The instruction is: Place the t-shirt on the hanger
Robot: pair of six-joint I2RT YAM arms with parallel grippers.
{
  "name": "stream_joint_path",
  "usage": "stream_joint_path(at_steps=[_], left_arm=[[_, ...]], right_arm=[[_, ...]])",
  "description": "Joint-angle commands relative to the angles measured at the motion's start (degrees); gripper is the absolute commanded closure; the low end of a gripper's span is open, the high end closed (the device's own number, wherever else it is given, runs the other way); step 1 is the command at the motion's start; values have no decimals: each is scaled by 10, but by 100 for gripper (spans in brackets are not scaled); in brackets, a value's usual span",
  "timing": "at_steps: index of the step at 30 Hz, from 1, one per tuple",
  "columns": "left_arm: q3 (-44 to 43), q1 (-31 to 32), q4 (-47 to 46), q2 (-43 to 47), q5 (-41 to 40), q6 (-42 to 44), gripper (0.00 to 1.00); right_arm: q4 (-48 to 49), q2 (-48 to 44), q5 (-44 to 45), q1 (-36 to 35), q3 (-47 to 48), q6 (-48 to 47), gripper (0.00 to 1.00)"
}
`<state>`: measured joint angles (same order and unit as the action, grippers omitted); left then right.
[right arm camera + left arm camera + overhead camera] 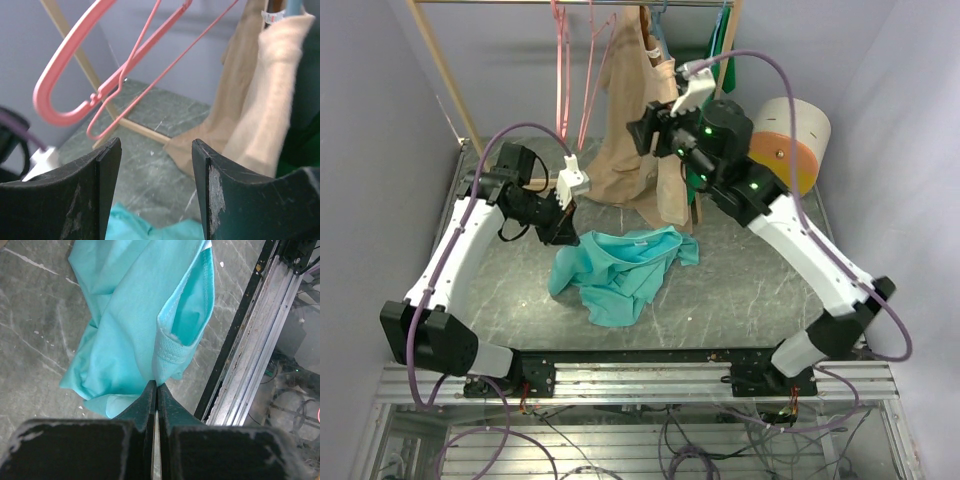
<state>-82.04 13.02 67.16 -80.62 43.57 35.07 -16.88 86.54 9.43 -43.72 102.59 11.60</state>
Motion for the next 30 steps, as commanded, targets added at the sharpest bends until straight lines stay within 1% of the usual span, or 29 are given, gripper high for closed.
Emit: stream_joint_path(at_steps=[1, 6, 11, 19, 26, 30], left_arm=[[10, 5, -13, 32, -3, -4, 92], [8, 5, -16, 43, -2, -14, 92], [9, 5, -28, 48, -2, -26, 92], [3, 5, -33, 47, 3, -20, 92], [1, 5, -39, 38, 12, -21, 92], [2, 5, -43, 38, 16, -21, 92]], right_arm=[[100, 71, 29, 0, 49, -8, 41], [141, 149, 36, 1, 107, -1, 39], [182, 172, 36, 0, 115, 14, 39], [211, 220, 41, 0, 148, 11, 39], [201, 270, 36, 0, 197, 11, 39], [205, 282, 34, 0, 207, 15, 39]])
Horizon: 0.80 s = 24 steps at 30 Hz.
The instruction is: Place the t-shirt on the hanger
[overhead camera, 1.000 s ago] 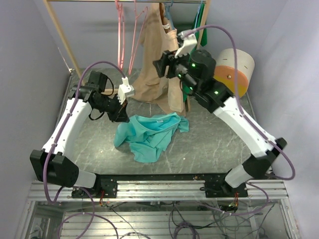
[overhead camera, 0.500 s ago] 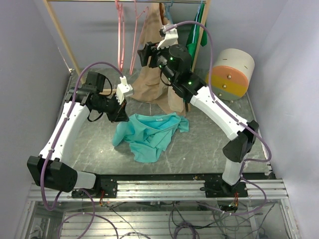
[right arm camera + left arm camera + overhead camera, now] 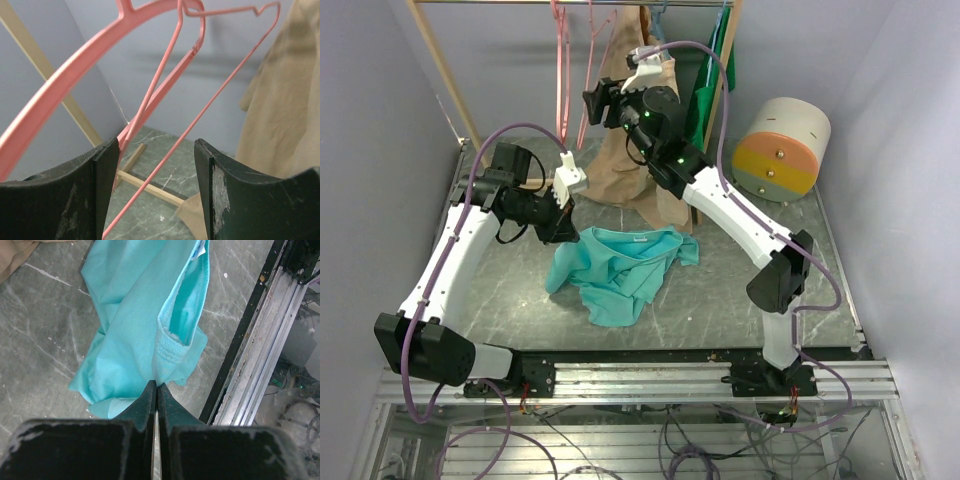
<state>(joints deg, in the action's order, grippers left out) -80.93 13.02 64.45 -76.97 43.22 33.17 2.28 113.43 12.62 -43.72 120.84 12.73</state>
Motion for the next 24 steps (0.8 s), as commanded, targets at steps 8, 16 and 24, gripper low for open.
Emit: stream_joint_path(at_steps=[8, 16, 24], left_arm=[[3, 5, -29, 5, 18, -8, 92], [10, 5, -34, 6, 22, -12, 92], [7, 5, -35, 2, 26, -11, 92]], right_arm=[[-20, 40, 31, 1, 49, -8, 40], [-35, -4, 83, -2, 8, -30, 42], [-44, 9, 81, -8, 49, -55, 42]])
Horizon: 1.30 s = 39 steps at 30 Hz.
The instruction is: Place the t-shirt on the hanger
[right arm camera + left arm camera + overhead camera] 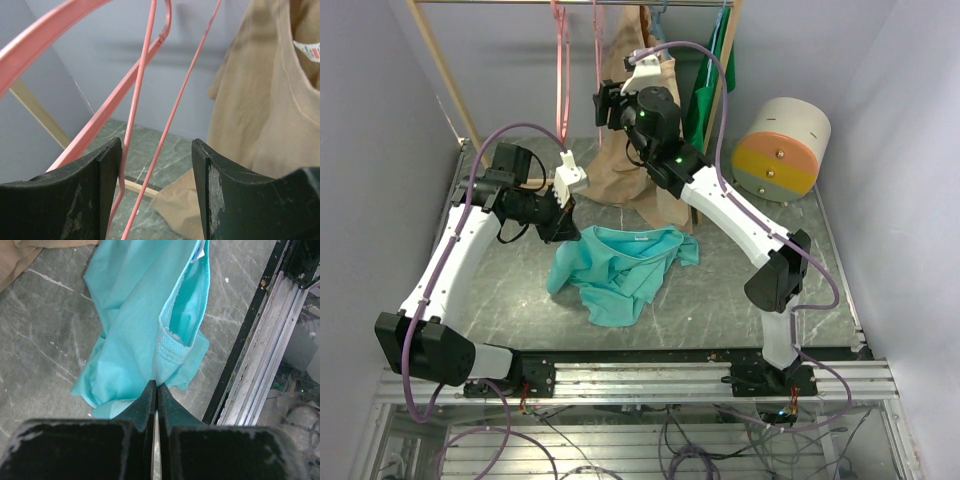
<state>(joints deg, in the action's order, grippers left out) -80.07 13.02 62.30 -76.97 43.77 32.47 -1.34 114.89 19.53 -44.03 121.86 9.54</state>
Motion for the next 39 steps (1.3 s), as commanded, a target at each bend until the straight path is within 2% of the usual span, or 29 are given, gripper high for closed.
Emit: stream_joint_path(at_steps=[1, 8, 15, 18, 20, 23, 29, 39], left_arm=[[-1, 5, -13, 2, 21, -4, 92], [15, 5, -18, 12, 22, -6, 92], [28, 6, -24, 20, 23, -8, 92], [30, 5, -27, 20, 25, -10, 92], [32, 6, -28, 18, 27, -11, 92], [33, 5, -32, 17, 28, -12, 92], [34, 5, -35, 17, 29, -14, 92], [42, 5, -31, 26, 29, -14, 92]], right_arm=[[-11, 1, 13, -5, 46, -27, 42], [-38, 65, 32, -6, 139, -50, 42], [-45, 88, 40, -2, 147, -76, 40], [-43, 83, 41, 1, 129, -83, 43], [-38, 77, 42, 1, 116, -88, 50], [-28, 66, 41, 1, 97, -95, 69], [-23, 54, 44, 2, 80, -102, 100], [-1, 20, 31, 2, 60, -104, 100]])
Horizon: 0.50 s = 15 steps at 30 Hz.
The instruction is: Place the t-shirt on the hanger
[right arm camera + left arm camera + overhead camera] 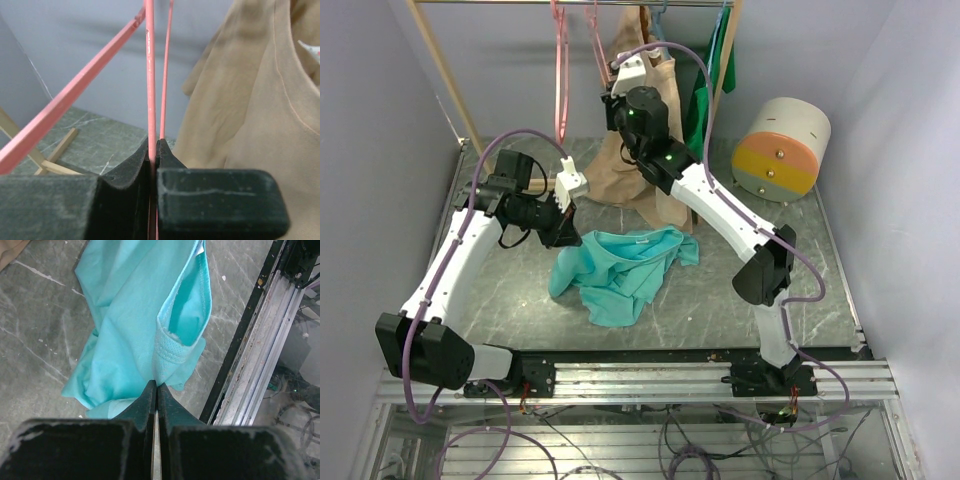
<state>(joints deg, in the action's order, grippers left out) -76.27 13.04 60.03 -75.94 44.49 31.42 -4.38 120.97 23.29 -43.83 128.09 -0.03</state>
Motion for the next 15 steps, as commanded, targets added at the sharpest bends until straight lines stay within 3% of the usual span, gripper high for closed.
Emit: stream_joint_path(at_steps=[1, 8, 15], left_arm=[[4, 5, -8, 16, 21, -4, 92], [4, 5, -12, 14, 27, -9, 92], [2, 5, -17, 16, 23, -13, 92]], right_arm=[[32, -45, -8, 0, -2, -9, 100], [20, -74, -11, -1, -8, -14, 100], [18, -136, -17, -2, -110, 1, 100]])
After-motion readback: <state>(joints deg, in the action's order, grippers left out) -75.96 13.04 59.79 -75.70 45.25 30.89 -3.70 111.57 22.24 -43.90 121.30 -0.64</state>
